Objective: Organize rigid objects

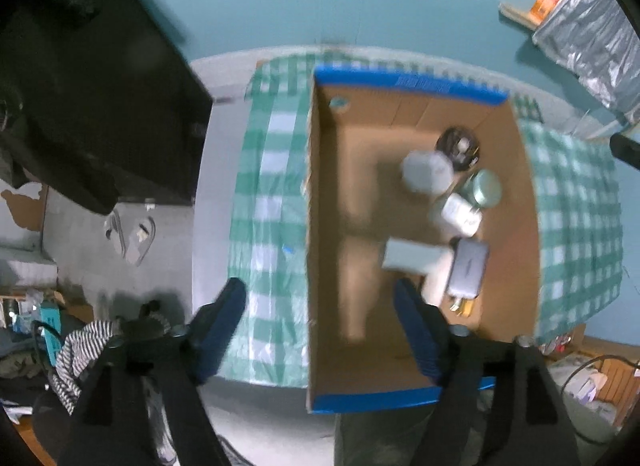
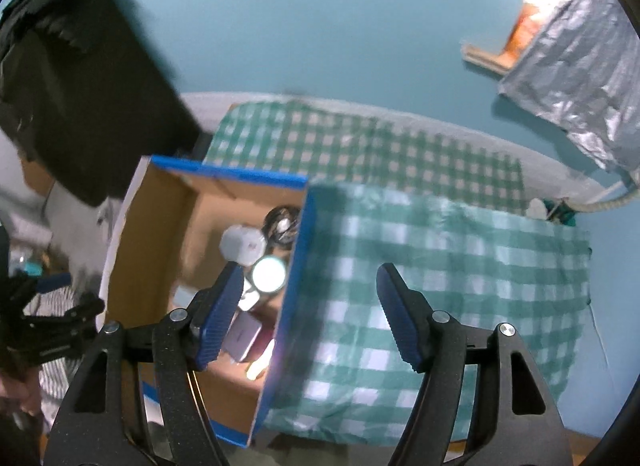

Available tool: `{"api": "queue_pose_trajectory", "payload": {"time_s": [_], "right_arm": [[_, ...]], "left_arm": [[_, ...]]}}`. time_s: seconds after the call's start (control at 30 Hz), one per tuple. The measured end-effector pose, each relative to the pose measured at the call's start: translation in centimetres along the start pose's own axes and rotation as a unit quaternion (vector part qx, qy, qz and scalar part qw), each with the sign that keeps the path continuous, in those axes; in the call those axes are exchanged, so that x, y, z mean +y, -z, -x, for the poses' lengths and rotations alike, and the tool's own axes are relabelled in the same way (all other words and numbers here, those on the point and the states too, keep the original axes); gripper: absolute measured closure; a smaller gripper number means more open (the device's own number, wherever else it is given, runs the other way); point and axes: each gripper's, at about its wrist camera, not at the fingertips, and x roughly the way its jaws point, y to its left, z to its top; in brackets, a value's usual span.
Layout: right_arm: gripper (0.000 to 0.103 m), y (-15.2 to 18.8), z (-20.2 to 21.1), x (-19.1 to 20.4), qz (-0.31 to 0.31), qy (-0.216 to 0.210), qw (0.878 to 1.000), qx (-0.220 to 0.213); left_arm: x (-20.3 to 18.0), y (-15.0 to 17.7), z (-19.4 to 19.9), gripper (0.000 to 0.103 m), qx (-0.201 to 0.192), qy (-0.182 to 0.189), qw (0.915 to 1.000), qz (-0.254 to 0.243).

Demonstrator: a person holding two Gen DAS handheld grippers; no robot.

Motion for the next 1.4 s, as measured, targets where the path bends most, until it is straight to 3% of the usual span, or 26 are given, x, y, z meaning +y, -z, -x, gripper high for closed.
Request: {"api": "queue_pose_trajectory", "payload": {"time_s": [0.23,0.47,0.8,0.93,1.4], "right_arm": [[0.031,-0.7,3.7,-1.6,-0.014,0.031,0.998,-0.054],[0.031,-0.9,7.2,-1.9,-0.003,0.070,0.993,-0.096],[0.031,-1.1,10.9,-3.0,-0.013,0.078,0.986,-0.148],[0.031,-0.7,11.7,-3.7,-0.030,0.078,0.983,-0.163],[0.031,-0.3,11.9,-4.2,-0.035,0.082,0.982,-0.165]], "left_arm": [[-2.4,-2.0,4.0,0.017,-0.055,-0.019,0.9977,-0.036],[-3.0,-3.4,7.3,0.017,-0.105,-0.010,0.9940,-0.030],[-3.9,-3.2,11.8,0.017,-0.186,-0.004,0.9821,-0.030],[-4.2,-3.2,12.3,0.006,-0.200,-0.008,0.9792,-0.034],[-4.9,-2.7,12.7,0.006,-0.207,-0.013,0.9770,-0.048]]}}
